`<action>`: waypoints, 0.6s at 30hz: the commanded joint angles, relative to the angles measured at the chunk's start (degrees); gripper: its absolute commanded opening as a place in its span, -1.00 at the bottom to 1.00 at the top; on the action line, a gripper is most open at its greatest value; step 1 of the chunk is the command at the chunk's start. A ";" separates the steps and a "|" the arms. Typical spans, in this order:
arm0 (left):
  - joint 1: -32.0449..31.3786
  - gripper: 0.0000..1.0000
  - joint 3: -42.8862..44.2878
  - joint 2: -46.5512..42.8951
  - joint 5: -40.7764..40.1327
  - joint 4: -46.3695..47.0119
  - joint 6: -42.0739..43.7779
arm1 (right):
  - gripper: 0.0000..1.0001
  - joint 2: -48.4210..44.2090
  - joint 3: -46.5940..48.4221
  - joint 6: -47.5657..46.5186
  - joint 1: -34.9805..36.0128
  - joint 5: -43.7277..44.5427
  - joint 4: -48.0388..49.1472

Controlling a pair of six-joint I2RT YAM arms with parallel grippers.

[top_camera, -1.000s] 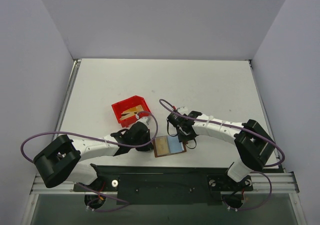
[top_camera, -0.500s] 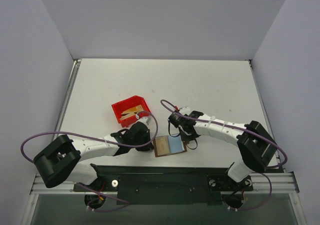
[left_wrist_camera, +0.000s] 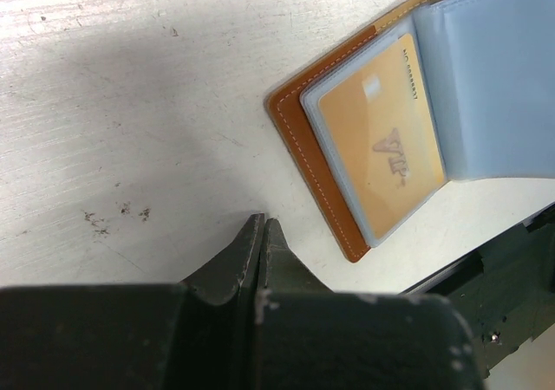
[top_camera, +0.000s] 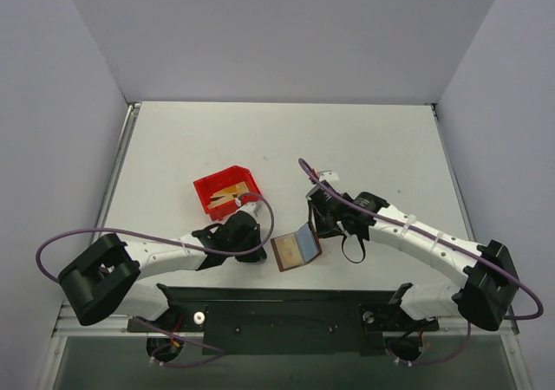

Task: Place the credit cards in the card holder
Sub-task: Close the card holder at the center of the board.

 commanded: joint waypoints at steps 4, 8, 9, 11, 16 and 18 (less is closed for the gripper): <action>-0.31 -1.00 0.71 1.45 -0.46 -0.13 1.70 | -1.00 -1.97 1.29 -2.26 0.09 -12.58 5.73; -0.31 -1.00 0.80 1.72 -0.45 -0.04 1.61 | -1.00 -0.04 1.20 -2.17 0.01 -15.32 7.50; -0.31 -1.00 0.80 1.72 -0.45 0.05 1.61 | -1.00 0.66 1.20 -2.17 0.01 -15.49 7.67; -0.31 -1.00 0.97 1.98 -0.37 0.05 1.61 | -1.00 1.63 1.11 -1.99 0.18 -16.20 8.20; -0.31 -1.00 1.50 3.03 -0.10 0.05 2.05 | -1.00 3.74 0.94 -1.55 0.18 -17.87 10.49; -0.31 -1.00 1.68 3.30 -0.02 0.05 2.23 | -1.00 4.88 0.50 -1.11 0.18 -19.01 11.80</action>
